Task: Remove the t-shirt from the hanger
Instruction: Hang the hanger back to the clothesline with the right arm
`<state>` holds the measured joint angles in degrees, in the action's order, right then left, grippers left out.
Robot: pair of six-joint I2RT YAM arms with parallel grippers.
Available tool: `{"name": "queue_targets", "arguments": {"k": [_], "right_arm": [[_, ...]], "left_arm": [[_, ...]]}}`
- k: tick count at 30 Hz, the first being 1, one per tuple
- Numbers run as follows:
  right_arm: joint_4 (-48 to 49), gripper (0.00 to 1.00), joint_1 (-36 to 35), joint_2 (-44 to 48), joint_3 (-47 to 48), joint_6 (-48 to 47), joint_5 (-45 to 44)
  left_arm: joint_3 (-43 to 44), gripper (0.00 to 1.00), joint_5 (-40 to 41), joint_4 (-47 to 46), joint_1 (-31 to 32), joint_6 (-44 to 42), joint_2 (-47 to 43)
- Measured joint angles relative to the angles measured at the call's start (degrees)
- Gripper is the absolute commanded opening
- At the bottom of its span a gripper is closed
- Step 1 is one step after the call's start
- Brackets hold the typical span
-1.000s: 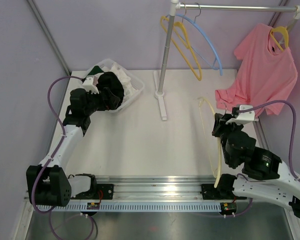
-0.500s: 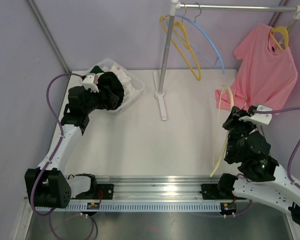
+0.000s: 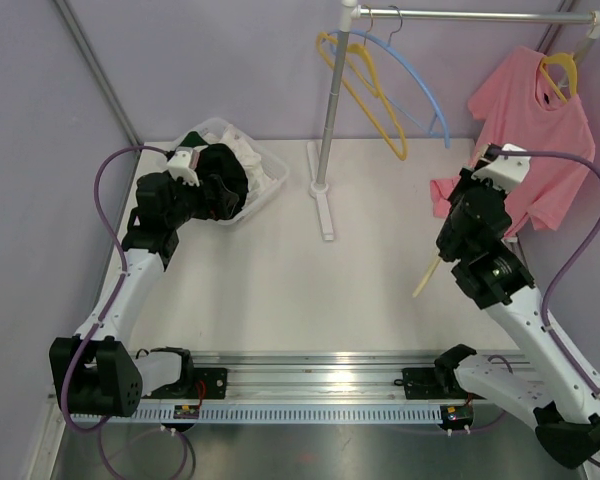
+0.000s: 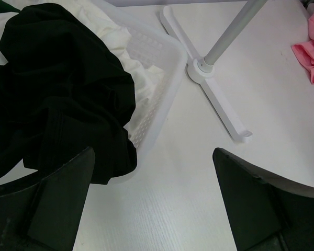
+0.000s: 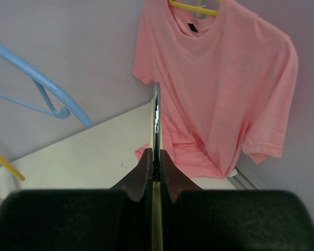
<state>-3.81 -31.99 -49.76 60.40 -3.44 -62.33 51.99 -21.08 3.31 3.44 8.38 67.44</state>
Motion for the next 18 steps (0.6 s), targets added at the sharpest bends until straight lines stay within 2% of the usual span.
{"name": "queue_targets", "arguments": {"k": [9, 14, 18], "right_arm": [[-9.6, 0.0, 8.9, -9.0, 16.5, 2.1, 14.3], [-12.7, 0.0, 9.5, -12.2, 24.9, 1.9, 20.7], [-14.2, 0.0, 9.6, -13.7, 28.0, 1.5, 27.0]], "left_arm": [[-0.1, 0.99, -1.4, 0.0, 0.0, -0.9, -0.3], [-0.1, 0.99, -1.8, 0.0, 0.0, -1.3, -0.4], [-0.6, 0.99, -2.1, -0.1, 0.0, -1.5, -1.5]]}}
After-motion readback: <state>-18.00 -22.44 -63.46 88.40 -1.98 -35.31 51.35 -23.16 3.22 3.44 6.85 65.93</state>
